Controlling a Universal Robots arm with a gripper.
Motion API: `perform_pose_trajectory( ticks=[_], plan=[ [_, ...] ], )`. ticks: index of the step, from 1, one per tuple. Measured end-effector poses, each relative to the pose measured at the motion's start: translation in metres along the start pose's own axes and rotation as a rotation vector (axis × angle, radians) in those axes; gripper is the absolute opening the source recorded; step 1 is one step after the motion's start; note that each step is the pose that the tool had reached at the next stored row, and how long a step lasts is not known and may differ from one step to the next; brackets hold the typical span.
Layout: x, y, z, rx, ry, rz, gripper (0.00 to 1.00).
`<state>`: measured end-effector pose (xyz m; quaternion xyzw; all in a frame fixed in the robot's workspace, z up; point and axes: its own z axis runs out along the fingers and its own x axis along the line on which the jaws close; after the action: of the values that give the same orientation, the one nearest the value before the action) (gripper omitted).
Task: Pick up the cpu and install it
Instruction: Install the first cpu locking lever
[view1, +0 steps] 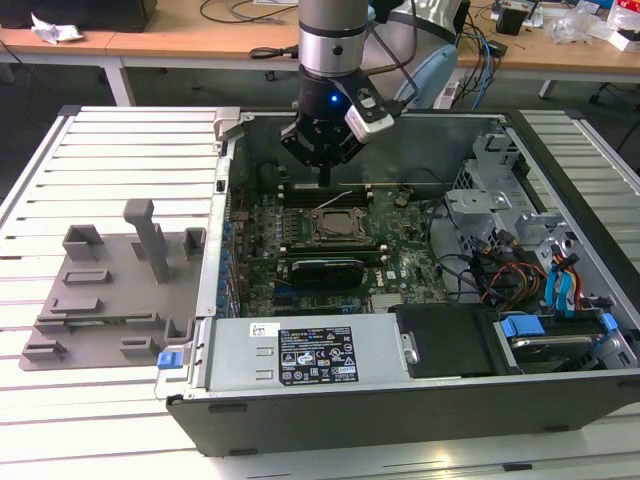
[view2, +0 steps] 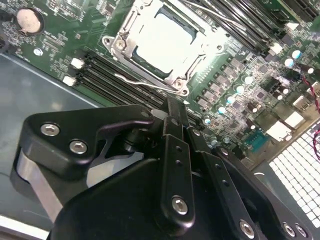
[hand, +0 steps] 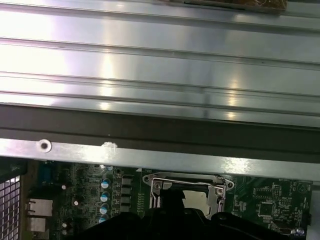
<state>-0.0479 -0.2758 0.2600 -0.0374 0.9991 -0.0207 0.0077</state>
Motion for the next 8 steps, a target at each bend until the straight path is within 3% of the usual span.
perform_pose_trajectory(
  ticks=[8],
  plan=[
    [-0.0078, -0.0005, 0.0029, 0.0002, 0.0001, 0.0, 0.11]
  ],
)
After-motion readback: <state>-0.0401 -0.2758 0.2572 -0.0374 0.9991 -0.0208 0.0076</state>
